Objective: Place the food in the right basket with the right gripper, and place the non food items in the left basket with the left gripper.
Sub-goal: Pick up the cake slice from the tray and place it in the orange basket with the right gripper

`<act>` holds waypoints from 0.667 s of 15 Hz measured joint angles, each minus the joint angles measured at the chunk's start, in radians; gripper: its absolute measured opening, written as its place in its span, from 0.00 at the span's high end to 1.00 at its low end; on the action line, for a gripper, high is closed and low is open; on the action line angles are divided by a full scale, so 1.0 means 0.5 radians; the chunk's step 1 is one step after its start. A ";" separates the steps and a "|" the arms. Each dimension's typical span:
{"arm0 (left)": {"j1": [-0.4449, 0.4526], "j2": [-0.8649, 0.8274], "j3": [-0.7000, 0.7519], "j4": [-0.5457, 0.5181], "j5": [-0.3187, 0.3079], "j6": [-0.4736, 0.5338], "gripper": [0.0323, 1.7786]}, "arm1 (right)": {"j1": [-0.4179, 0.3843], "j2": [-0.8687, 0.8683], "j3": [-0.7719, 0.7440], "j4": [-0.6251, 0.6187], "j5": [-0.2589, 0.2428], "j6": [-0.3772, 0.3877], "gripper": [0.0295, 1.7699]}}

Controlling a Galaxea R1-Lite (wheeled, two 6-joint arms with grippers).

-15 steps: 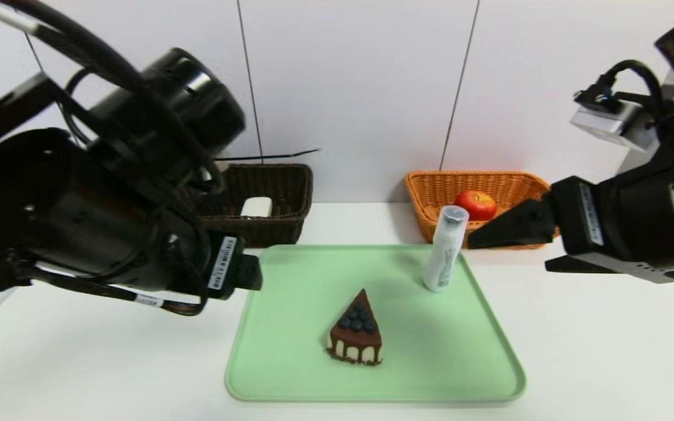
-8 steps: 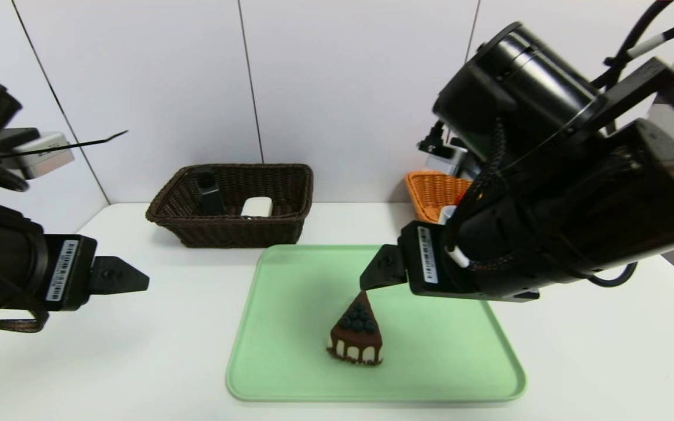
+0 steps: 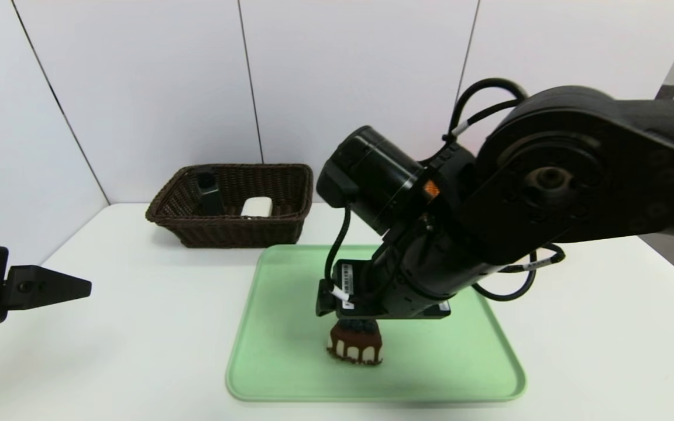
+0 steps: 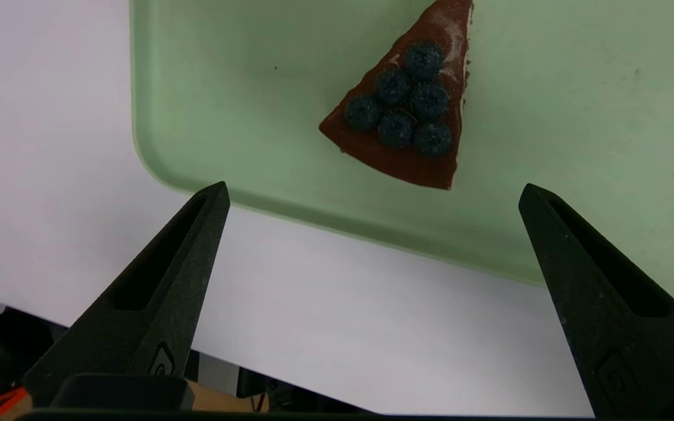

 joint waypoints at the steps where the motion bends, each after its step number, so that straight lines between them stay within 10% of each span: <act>1: 0.003 -0.020 0.005 0.005 0.000 0.002 0.05 | 0.002 0.056 -0.027 -0.001 -0.003 0.032 0.03; 10: 0.006 -0.103 0.097 -0.009 0.000 0.026 0.05 | -0.060 0.429 -0.237 0.111 -0.082 0.208 0.03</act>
